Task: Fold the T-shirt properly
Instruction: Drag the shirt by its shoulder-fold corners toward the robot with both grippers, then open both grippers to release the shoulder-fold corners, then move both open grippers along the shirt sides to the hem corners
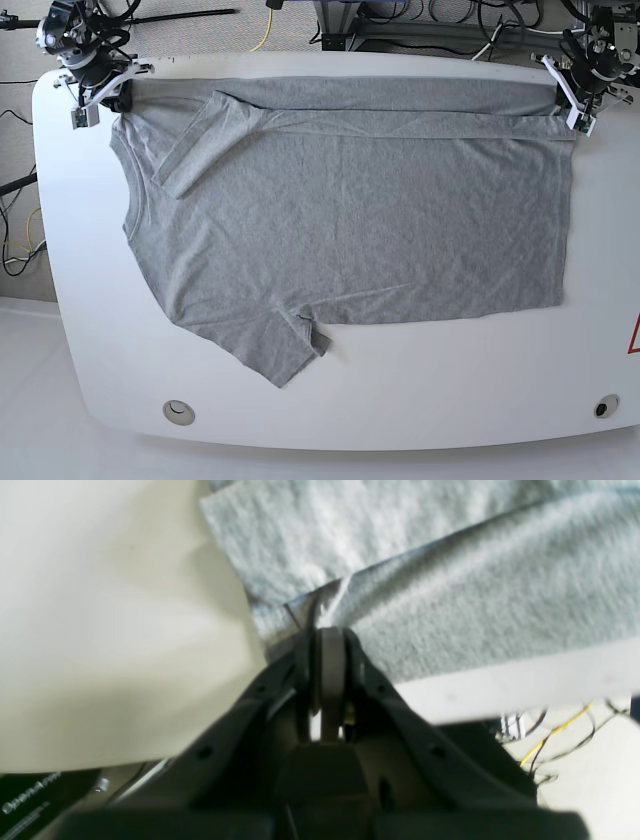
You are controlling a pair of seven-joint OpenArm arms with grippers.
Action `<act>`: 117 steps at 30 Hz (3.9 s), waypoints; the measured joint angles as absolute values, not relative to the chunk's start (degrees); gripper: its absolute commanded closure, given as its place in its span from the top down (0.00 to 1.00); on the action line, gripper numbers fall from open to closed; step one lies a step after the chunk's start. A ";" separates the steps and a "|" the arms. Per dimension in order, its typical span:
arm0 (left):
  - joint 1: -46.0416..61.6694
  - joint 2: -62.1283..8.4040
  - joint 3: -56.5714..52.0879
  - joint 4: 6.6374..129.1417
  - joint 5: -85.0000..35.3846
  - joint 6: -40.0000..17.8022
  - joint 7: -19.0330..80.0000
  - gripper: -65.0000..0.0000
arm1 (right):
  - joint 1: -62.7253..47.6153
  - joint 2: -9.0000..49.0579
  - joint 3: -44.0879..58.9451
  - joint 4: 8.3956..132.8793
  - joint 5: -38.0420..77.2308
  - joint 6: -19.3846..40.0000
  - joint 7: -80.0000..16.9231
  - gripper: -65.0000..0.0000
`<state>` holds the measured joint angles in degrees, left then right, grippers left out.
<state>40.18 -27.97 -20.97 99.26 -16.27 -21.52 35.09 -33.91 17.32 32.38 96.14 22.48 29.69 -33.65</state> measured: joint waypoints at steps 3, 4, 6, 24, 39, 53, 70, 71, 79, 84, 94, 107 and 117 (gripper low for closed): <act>41.21 -27.99 -21.08 99.61 -16.29 -21.47 35.07 0.00 | -35.48 16.88 32.53 97.21 22.46 29.80 -34.11 0.00; 41.43 -28.03 -21.10 99.70 -16.27 -21.47 35.09 0.00 | -35.86 16.69 32.56 97.62 22.46 29.82 -34.26 0.00; 41.74 -28.16 -21.12 99.79 -16.08 -21.47 35.09 0.00 | -36.56 16.56 32.42 98.63 22.26 29.82 -34.76 0.00; 43.79 -29.12 -20.91 99.81 -15.40 -21.47 34.09 0.00 | -42.13 14.26 31.94 102.32 20.95 30.02 -34.54 0.00; 42.87 -28.82 -20.84 101.03 -14.81 -21.52 36.82 0.20 | -40.99 15.09 32.58 100.79 21.34 30.04 -34.76 0.09; 43.70 -29.12 -22.15 103.79 -14.79 -21.69 36.82 0.53 | -40.88 14.90 32.64 103.02 20.75 29.65 -35.18 0.52; 43.44 -28.93 -24.67 105.14 -14.37 -21.76 38.17 0.55 | -40.03 13.78 36.49 107.48 20.51 29.43 -35.18 0.57; 43.31 -28.91 -24.75 105.34 -14.37 -21.76 38.19 0.55 | -39.88 13.78 36.56 107.77 20.51 29.45 -35.18 0.58; 42.54 -28.23 -26.06 107.13 -14.33 -21.65 39.88 0.55 | -39.70 13.26 37.58 109.71 20.12 29.47 -35.51 0.57; 40.27 -26.61 -26.09 108.75 -13.93 -21.93 40.42 0.55 | -39.11 13.04 38.33 111.77 19.73 29.50 -36.21 0.58; 30.57 -24.75 -24.67 108.27 -13.67 -22.26 39.64 0.57 | -35.31 12.03 39.48 113.21 19.66 30.13 -36.53 0.58; 13.26 -24.43 -18.90 97.60 -12.53 -22.68 39.57 0.56 | -20.62 11.94 39.66 111.02 17.93 30.02 -43.70 0.59; 3.29 -24.14 -15.40 92.95 -12.12 -22.22 40.23 0.56 | -10.52 11.68 34.98 109.40 9.43 30.50 -45.28 0.59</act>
